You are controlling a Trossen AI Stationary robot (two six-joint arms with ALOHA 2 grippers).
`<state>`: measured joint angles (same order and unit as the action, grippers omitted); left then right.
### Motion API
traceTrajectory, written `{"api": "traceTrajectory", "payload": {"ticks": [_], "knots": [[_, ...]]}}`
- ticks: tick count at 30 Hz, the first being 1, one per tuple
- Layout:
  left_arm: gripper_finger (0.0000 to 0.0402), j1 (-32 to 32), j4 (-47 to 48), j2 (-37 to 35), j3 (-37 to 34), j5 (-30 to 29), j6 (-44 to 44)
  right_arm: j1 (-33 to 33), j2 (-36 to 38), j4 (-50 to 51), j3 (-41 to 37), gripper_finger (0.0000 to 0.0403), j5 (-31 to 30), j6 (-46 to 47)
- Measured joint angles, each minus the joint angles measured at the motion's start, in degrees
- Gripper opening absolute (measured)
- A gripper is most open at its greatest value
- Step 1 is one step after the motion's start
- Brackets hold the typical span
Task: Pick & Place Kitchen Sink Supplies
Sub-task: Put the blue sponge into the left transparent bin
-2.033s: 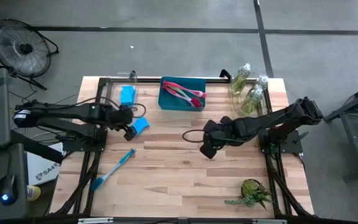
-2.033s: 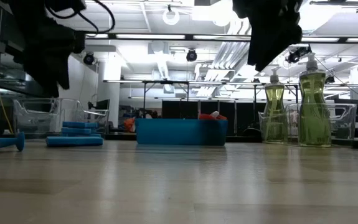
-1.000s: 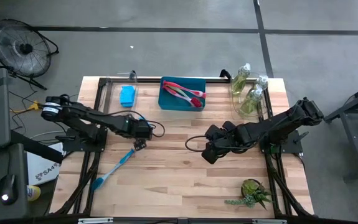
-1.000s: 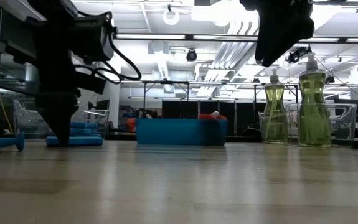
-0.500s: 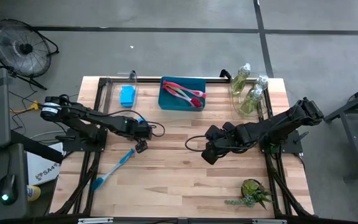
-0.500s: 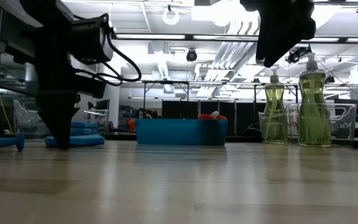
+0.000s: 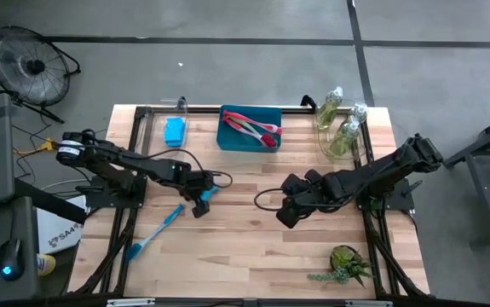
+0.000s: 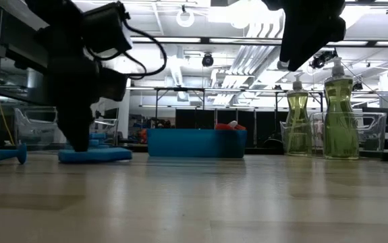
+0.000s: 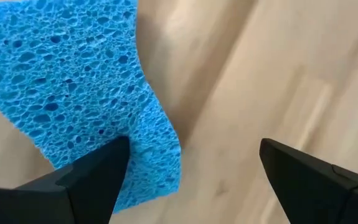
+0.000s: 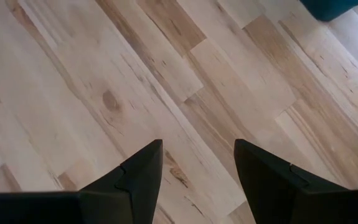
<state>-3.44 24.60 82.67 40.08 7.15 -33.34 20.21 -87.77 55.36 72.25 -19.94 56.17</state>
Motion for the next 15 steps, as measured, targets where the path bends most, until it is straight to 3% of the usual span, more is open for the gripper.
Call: {"api": "traceTrajectory", "payload": {"ticks": [4,15], "knots": [[0.0358,0.00,-3.07,0.04,0.86,3.03,-0.36,0.57,0.00,0.04,0.00,0.0193,-1.20,0.39],[0.0358,0.02,-3.82,0.02,1.07,4.24,-0.07,0.85,0.00,0.08,0.00,0.0193,-1.44,-0.71]]}}
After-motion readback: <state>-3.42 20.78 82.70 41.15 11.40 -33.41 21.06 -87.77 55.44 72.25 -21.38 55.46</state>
